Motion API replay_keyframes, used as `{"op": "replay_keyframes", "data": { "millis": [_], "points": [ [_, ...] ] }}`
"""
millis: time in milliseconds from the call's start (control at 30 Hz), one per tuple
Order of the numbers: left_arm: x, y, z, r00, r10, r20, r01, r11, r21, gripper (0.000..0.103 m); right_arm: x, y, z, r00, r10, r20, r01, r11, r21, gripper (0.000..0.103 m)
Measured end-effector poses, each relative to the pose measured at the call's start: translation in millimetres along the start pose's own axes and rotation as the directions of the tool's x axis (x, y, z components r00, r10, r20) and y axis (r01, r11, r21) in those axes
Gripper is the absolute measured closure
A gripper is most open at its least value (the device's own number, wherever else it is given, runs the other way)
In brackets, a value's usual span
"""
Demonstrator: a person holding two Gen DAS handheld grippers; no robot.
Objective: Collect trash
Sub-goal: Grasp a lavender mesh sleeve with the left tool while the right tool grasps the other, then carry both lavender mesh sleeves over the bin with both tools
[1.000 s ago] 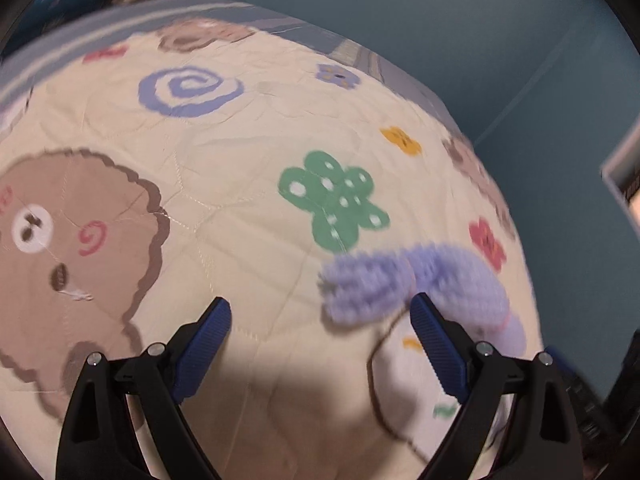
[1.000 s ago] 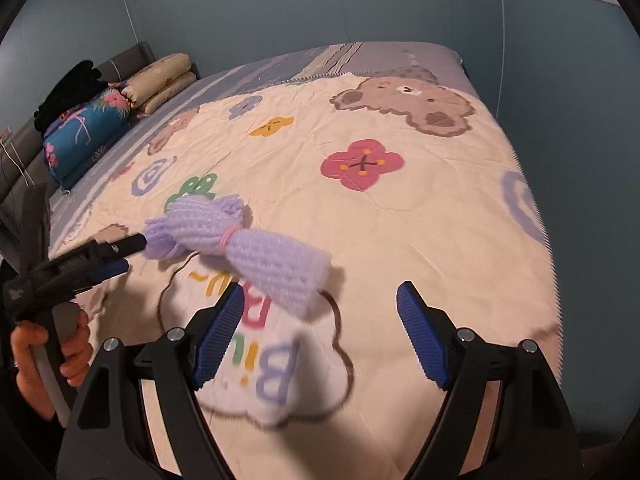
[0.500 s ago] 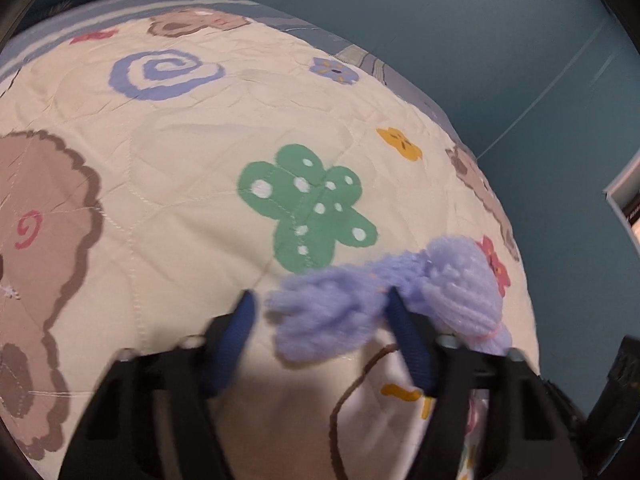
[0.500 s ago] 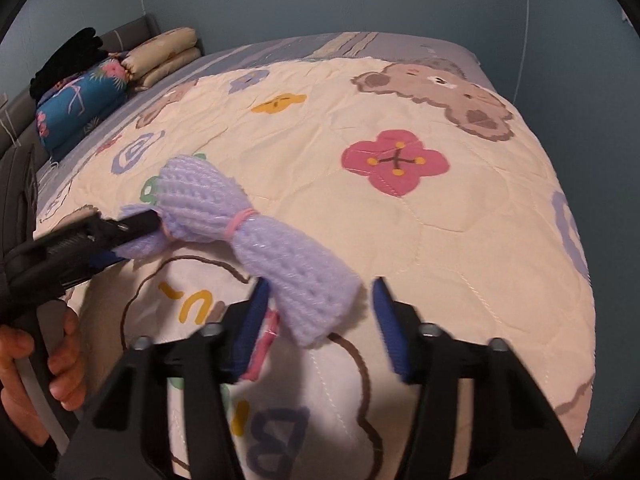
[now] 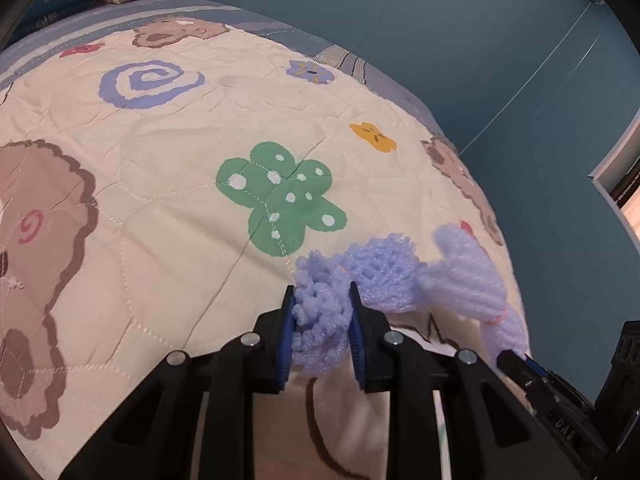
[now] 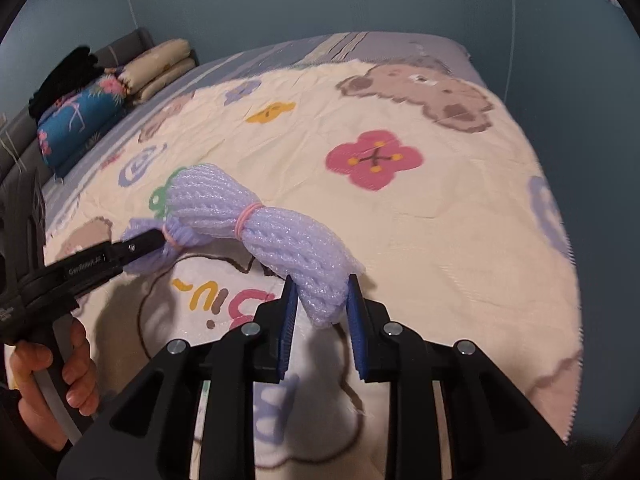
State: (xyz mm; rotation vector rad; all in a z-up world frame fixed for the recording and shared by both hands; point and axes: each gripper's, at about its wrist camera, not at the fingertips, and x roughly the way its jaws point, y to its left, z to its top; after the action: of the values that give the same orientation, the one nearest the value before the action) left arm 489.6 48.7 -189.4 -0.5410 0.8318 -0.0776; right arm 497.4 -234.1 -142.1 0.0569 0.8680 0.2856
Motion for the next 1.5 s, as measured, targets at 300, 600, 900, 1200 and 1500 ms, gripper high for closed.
{"op": "replay_keyframes", "data": {
  "millis": [300, 600, 900, 1200, 1500],
  "points": [
    [-57, -10, -7, 0.998, -0.061, 0.027, 0.060, 0.998, 0.027, 0.081, -81, -7, -10, 0.998, -0.002, 0.070, 0.000, 1.000, 0.024, 0.080],
    [-137, -41, -42, 0.998, -0.001, 0.065, -0.012, 0.977, 0.211, 0.081, -184, -3, -58, 0.993, 0.008, 0.117, -0.007, 1.000, -0.013, 0.080],
    [-213, -82, -85, 0.990, -0.093, 0.104, 0.057, 0.950, 0.308, 0.081, -291, -29, -121, 0.977, -0.031, 0.212, 0.014, 0.997, 0.081, 0.080],
    [-278, -163, -139, 0.968, -0.220, 0.123, 0.135, 0.865, 0.482, 0.081, -388, -55, -165, 0.946, -0.090, 0.311, 0.045, 0.988, 0.149, 0.080],
    [-311, -227, -183, 0.948, -0.302, 0.099, 0.182, 0.771, 0.610, 0.081, -445, -80, -195, 0.916, -0.164, 0.367, 0.085, 0.971, 0.222, 0.080]
  ]
}}
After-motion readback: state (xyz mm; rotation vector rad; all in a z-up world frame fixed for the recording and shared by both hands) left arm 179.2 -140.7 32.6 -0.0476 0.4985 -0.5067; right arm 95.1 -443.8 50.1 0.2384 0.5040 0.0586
